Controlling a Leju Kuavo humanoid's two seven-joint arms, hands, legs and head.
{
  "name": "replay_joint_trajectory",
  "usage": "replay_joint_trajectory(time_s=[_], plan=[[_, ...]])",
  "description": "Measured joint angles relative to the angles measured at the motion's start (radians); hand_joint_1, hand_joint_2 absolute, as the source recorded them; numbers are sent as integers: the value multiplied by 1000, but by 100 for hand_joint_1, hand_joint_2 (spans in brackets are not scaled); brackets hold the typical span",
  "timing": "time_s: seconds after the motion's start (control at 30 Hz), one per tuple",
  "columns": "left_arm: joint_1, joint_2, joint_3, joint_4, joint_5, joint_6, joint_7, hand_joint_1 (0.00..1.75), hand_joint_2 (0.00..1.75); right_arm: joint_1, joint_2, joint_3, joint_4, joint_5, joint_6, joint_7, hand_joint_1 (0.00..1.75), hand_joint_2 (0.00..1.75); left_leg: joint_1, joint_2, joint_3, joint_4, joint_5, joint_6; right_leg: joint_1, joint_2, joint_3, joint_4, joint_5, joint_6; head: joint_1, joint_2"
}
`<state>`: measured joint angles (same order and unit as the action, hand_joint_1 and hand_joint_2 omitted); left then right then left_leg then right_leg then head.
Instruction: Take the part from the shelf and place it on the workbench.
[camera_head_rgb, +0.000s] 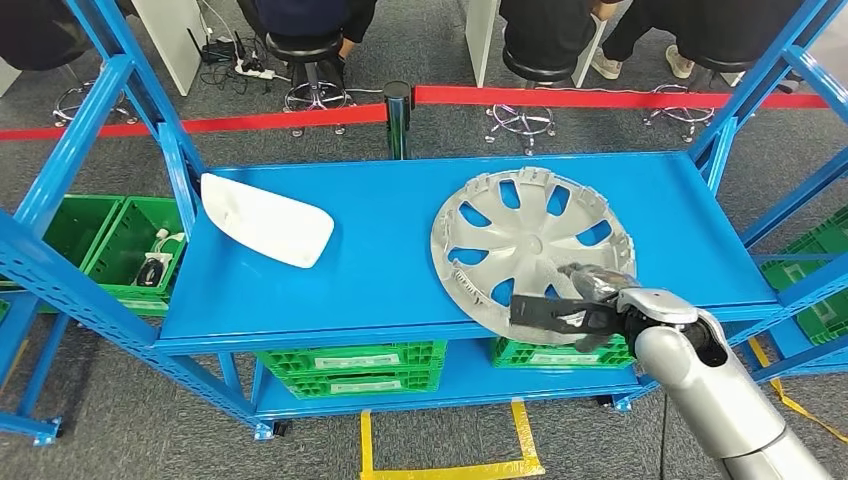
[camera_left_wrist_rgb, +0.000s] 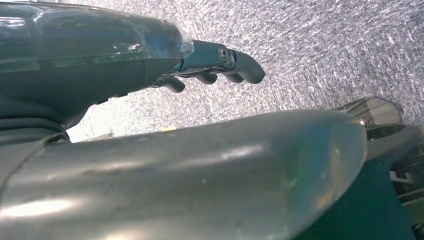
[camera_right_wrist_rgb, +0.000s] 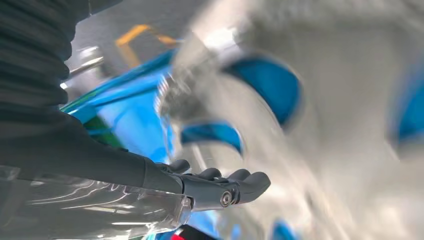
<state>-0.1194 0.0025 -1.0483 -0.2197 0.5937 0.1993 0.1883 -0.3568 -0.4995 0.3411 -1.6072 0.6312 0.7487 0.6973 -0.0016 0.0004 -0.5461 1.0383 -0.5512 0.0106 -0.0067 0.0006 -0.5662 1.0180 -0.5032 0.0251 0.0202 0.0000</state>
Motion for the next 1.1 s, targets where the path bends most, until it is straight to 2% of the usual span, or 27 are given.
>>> replay_joint_trajectory(time_s=[0.17,0.37,0.67,0.87,1.1], plan=[[0,1,0,0,1,-5,-2,0,0,-61,-53,117,0,-129,-273,-6,0,175,0,4,1,0,0,0,0,1,0,0,0,1,-1,0],[0,1,0,0,2,-7,-6,0,0,-113,-103,247,0,-163,-398,-45,0,175,0,5,1,0,0,0,0,2,0,0,0,1,-1,0],[-1,1,0,0,5,-9,-6,0,0,-151,-144,369,0,-205,-418,-51,0,175,0,5,1,0,0,0,0,3,0,0,0,1,-1,0],[-1,1,0,0,5,-9,-6,0,0,-170,-162,418,8,-264,-360,-7,0,175,0,4,1,0,0,0,0,3,0,0,0,1,-1,0],[0,1,0,0,5,-9,-7,0,0,-180,-171,457,23,-265,-328,-3,0,175,0,4,1,0,0,0,0,2,0,0,0,1,-2,0]])
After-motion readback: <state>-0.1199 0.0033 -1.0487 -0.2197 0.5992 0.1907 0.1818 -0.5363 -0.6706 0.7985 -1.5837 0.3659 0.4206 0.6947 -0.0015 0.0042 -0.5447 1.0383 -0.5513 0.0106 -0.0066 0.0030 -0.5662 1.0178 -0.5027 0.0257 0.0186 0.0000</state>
